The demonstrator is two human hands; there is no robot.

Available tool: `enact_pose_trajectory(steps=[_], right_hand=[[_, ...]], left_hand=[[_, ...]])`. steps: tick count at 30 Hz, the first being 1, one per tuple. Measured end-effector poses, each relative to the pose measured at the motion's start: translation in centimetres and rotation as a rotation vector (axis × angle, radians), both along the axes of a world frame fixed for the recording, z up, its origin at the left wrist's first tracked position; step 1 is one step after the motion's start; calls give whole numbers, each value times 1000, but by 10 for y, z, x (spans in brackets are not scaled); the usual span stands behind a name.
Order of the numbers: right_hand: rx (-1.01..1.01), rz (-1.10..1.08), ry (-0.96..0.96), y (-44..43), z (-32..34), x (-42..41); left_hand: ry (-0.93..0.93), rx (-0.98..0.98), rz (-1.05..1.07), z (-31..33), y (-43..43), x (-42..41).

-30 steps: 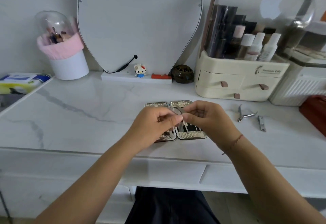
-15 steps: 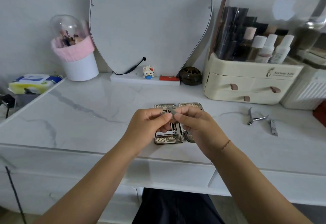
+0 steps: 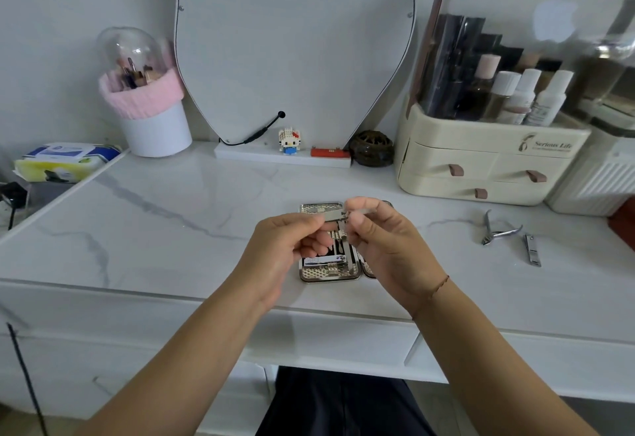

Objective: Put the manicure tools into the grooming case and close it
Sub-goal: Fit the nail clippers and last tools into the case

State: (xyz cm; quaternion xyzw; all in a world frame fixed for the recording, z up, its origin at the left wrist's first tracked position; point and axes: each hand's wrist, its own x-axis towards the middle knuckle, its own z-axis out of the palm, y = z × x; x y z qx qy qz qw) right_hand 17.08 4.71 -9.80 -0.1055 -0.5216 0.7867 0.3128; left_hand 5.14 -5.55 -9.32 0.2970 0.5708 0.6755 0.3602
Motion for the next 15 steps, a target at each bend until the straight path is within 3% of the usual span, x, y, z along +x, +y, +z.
enact_pose_trajectory(steps=[3, 9, 15], right_hand=[[-26, -54, -58, -2, 0, -4], [46, -104, -207, -7, 5, -10], [201, -69, -254, -6, 11, -5]], left_hand=[[87, -16, -67, -2, -2, 6], [472, -159, -59, -7, -2, 10], [452, -54, 62, 1, -6, -5]])
